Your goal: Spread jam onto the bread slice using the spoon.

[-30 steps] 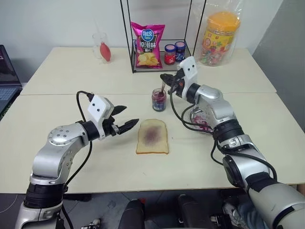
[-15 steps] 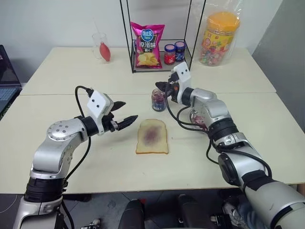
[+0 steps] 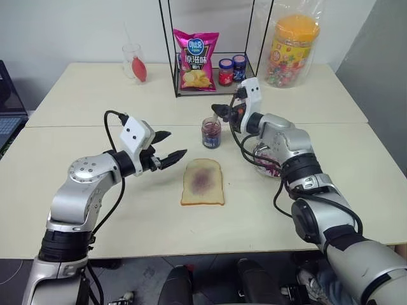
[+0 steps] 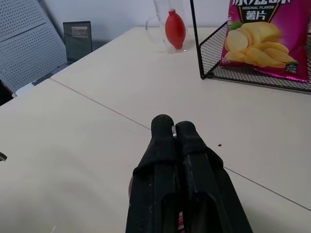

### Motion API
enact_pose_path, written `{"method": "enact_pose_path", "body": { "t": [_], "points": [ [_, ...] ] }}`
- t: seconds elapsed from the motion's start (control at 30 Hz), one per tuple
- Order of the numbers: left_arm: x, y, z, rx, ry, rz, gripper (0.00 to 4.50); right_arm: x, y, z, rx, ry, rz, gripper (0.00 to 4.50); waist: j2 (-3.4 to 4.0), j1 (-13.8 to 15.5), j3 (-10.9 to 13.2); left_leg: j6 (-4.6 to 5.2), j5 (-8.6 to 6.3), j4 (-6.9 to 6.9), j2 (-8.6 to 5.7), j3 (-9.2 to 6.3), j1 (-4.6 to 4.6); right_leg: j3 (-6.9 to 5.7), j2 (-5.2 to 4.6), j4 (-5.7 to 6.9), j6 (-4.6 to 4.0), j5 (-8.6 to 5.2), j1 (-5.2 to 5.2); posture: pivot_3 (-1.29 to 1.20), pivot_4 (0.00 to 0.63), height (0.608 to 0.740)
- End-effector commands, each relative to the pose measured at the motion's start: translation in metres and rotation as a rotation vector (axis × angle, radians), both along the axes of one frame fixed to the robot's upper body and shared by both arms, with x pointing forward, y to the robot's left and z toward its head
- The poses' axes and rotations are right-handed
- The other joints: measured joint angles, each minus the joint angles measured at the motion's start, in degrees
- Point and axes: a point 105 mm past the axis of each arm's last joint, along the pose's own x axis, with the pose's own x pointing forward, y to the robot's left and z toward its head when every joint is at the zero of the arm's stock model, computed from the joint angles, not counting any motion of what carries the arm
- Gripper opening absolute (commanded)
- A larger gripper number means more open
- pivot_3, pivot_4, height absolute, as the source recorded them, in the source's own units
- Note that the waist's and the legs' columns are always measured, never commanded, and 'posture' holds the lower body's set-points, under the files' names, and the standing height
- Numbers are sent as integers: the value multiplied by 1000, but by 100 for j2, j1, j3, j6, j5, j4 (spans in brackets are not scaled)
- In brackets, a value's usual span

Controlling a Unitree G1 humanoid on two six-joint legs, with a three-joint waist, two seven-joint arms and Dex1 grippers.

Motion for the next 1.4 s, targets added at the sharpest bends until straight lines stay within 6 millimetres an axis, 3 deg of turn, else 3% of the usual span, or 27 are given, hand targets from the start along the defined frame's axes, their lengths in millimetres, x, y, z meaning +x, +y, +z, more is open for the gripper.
{"method": "enact_pose_path", "body": {
  "t": [0.03,1.2,1.4],
  "points": [
    [1,-5,10,6,-52,-24,3661,0,-2,40,97,-64,-13,35,0,-1,0,0,0,0,0,0,0,0,0,0,0,0,0,0,150,740],
    [11,-6,15,1,-86,-17,3661,5,-18,50,248,26,-89,35,0,-2,0,0,0,-3,0,0,-2,0,0,0,-5,3,-2,0,150,740],
    [11,-8,16,2,-88,-22,3661,5,-22,47,330,112,-90,35,0,-1,0,0,0,-3,0,0,-3,0,0,-1,-8,5,-3,0,150,740]
  ]
}}
